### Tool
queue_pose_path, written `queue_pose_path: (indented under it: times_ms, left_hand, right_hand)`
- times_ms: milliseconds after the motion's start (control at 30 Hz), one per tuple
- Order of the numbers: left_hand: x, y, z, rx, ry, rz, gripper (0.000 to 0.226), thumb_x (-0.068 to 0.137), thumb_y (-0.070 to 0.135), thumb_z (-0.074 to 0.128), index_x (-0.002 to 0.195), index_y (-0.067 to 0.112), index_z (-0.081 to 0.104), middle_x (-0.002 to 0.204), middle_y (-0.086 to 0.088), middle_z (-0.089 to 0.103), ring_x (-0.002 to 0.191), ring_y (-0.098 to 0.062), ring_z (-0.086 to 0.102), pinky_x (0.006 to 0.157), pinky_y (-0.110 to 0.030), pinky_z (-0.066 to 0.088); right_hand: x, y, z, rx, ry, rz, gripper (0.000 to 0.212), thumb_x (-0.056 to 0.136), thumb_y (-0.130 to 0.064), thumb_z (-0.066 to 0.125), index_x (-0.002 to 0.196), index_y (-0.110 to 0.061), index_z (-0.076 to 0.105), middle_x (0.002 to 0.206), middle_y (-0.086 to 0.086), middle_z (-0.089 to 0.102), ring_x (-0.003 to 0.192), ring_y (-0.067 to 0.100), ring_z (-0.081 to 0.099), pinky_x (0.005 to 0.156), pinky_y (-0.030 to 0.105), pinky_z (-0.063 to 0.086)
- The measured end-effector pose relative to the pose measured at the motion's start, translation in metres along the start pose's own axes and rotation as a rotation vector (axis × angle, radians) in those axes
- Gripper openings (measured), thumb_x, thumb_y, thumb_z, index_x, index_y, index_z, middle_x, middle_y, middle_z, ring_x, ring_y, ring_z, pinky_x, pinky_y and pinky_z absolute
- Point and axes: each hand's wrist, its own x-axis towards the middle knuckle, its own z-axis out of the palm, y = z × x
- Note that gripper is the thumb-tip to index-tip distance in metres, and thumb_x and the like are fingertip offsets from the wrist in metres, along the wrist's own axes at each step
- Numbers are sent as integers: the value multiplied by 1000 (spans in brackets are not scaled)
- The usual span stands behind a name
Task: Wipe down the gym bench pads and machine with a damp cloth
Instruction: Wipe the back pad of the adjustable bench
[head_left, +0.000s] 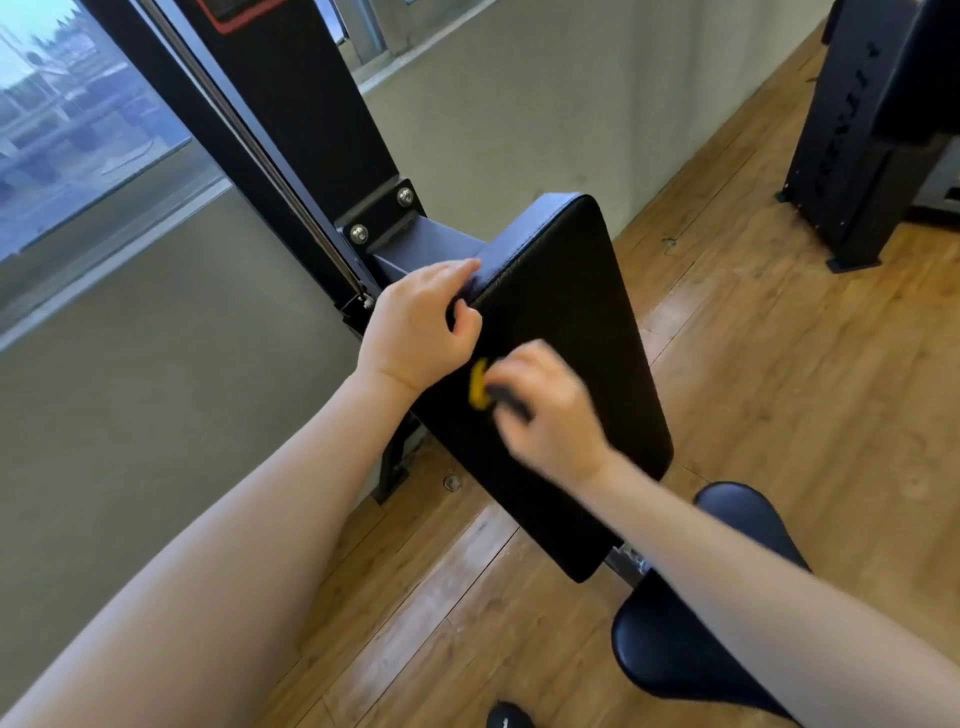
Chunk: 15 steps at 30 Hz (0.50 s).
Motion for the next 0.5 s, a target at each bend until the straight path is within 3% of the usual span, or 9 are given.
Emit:
queue_pose_path:
  times_ms: [67,133,267,400,433,500]
  left_hand:
    - [1,2,0,39,-52,68,48,77,19,38,110,1,68,108,-11,70,100,-26,67,90,-31,48]
    - [1,3,1,61,-59,89,47,76,18,38,107,1,70,107,-12,71,98,-26,68,88,-34,50]
    - [0,1,4,59,-20,79,46,74,17,39,103,3,72,103,-11,72,95,-23,69,84,-30,52]
    - [2,2,3,59,-14,88,44,74,15,41,102,3,73,102,-11,72,95,-22,69,85,-29,50]
    - [2,2,3,59,-12,92,44,75,15,41,102,3,73,102,-11,72,96,-22,69,86,-28,49]
    - [2,1,4,50,-11,90,44,75,15,40,103,4,73,103,-11,72,96,-22,69,87,-28,49]
  right_hand:
    - [-23,-17,21,-71,-254,-227,25,76,-4,64,100,-5,56,93,14,57,84,22,51,70,27,48]
    - [-27,-6,24,-112,-356,-274,25,78,-7,65,101,-7,54,92,13,56,82,21,49,65,28,48]
    - [-2,40,-4,-141,-138,-76,21,73,1,61,94,0,65,85,17,54,78,24,51,70,26,43]
    - [23,98,-37,-129,238,497,23,78,7,57,100,2,63,98,22,53,87,18,51,83,21,46]
    - [27,105,-43,-123,265,609,22,80,5,56,102,3,63,102,22,53,90,20,52,82,16,45]
    - [28,104,-48,-155,265,653,21,82,3,57,102,2,63,103,22,54,93,24,54,76,1,37]
